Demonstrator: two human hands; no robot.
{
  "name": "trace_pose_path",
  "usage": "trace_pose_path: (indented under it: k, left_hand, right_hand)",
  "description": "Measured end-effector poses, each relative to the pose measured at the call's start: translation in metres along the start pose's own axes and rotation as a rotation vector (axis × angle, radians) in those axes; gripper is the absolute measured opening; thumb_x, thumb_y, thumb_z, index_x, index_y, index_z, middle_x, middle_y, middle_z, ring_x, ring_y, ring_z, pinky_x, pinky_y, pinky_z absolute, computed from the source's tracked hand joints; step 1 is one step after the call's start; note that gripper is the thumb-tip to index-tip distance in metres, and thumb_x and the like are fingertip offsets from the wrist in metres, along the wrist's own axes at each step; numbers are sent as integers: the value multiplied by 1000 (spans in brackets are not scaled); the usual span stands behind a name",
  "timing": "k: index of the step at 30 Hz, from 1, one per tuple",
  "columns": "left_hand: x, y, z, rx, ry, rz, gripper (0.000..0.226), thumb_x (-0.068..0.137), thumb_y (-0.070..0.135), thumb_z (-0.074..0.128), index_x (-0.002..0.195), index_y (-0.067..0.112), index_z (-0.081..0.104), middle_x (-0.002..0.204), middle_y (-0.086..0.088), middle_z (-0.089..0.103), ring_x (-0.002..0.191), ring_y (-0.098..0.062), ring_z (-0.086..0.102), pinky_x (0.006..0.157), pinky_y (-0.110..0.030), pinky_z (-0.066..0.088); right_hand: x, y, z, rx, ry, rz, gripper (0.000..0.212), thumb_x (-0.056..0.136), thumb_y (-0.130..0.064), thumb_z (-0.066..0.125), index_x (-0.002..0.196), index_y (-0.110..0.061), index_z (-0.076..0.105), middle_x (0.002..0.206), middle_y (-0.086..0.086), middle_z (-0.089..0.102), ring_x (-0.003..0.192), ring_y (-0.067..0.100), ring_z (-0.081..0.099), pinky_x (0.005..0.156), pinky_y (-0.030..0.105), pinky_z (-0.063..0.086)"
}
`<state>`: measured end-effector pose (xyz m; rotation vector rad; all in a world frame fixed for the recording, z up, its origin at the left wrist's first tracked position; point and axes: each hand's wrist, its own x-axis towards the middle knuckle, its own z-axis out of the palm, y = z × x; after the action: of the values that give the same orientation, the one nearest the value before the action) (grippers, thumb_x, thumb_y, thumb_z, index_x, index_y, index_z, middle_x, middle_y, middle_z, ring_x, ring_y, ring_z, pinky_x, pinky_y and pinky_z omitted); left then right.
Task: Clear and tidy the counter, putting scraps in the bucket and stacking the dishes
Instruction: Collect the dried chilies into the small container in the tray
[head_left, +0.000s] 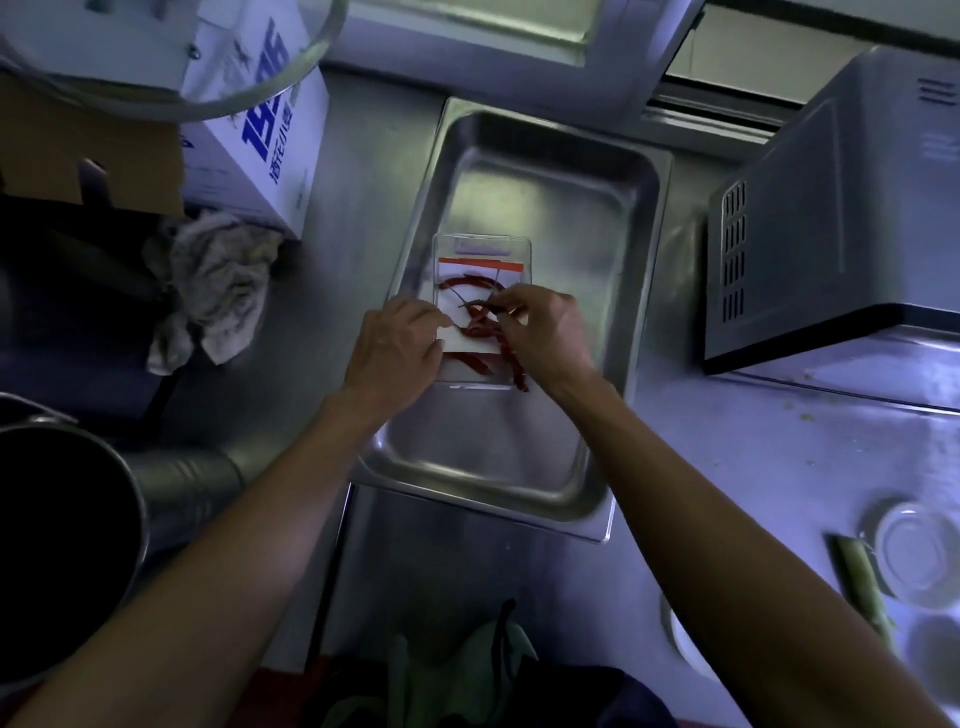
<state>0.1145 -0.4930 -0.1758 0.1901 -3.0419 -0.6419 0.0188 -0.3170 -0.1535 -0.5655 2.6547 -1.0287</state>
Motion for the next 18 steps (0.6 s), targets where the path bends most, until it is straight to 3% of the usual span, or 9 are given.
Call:
trace_pose_path:
  k: [4, 9, 18]
  left_hand:
    - [-7, -9, -3, -17, -17, -6, 27, 87, 18, 64, 114, 17, 68, 120, 0, 63, 111, -23, 54, 89, -45, 45]
    - [-10, -13, -1, -34, -56, 11, 30, 87, 22, 66, 116, 16, 67, 123, -2, 62, 113, -23, 55, 90, -43, 46]
    - [-15, -14, -3, -46, -97, 39, 39, 86, 39, 68, 120, 18, 67, 134, -2, 56, 122, -23, 50, 97, -45, 43]
  right_hand:
    - [6, -11, 13, -66, -54, -32, 23, 89, -6, 64, 107, -14, 76, 105, 5, 76, 91, 24, 70, 80, 42, 57]
    - [12, -14, 21, -136, -9, -83, 18, 89, -4, 64, 102, -11, 76, 100, 8, 75, 86, 26, 69, 73, 36, 57]
    - [2, -11, 27, -187, 43, -75, 16, 88, -5, 66, 100, -9, 76, 102, 10, 74, 93, 30, 64, 78, 43, 54]
